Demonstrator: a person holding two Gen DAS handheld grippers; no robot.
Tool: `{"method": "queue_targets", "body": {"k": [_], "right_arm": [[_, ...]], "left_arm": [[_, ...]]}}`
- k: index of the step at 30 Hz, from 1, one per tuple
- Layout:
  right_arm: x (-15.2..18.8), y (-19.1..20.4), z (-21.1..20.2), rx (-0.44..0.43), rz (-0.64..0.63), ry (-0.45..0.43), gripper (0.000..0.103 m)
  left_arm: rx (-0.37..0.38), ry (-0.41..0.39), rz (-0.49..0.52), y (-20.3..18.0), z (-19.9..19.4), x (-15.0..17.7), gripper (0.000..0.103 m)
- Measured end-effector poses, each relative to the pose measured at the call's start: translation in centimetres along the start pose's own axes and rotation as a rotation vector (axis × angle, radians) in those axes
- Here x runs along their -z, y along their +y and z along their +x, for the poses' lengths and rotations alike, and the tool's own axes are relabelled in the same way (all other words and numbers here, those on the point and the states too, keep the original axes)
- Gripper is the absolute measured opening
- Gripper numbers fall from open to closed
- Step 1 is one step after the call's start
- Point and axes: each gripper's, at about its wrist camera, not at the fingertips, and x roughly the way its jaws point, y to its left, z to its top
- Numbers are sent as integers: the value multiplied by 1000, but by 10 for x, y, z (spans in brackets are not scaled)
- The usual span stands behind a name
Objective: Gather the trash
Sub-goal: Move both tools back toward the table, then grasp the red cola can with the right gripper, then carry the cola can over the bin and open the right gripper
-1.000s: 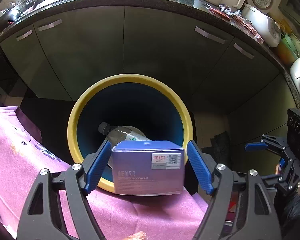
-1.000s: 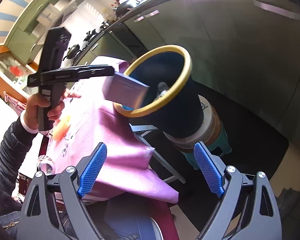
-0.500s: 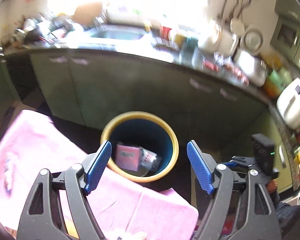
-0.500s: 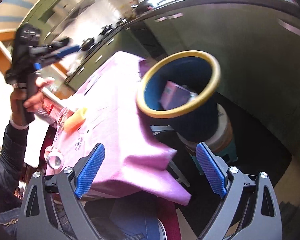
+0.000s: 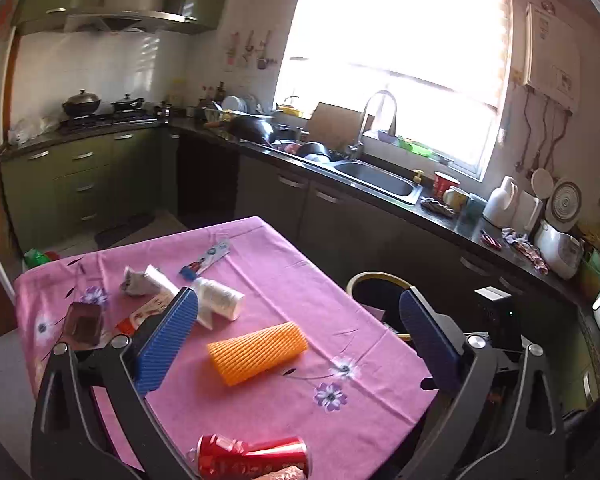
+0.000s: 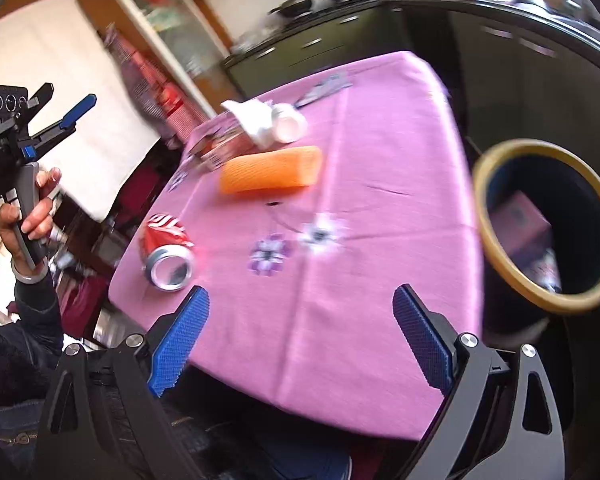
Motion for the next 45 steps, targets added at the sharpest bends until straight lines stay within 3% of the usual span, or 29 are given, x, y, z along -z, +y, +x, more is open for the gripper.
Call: {"method": "queue_targets", "body": {"k": [8,12,17,20,24,29,33,36,45], "right_arm": [[-31,123,70,-105,-342,146,92],[-45,173,111,-69,-511,237,92],[-52,212,170,-55,-625,436,92],[-51,220,198,-7,-651,528,90],[-45,221,223,51,-690,611,81],[-43,222,244,99,-708,667,77],[-43,222,258,121,-711,704,64],[-47,220,265,124,-703,699,54],[-58,199,245,56,-634,647,53]], "left_arm": [[-157,-74,-87,45,-69,60,96],[-232,-125,-145,60,-104,83,96],[-297,-178,-194,75,-141,99,96],[-334,-193,-204,81,-154,105,96],[-330,-192,-225,91,-158,110,96],[-310,-181,-248,101,-154,117,96],[-302,-175,-258,106,-152,122,96],[-297,-171,-268,110,-152,125,96],[-267,-128,-270,108,-132,126,96]]}}
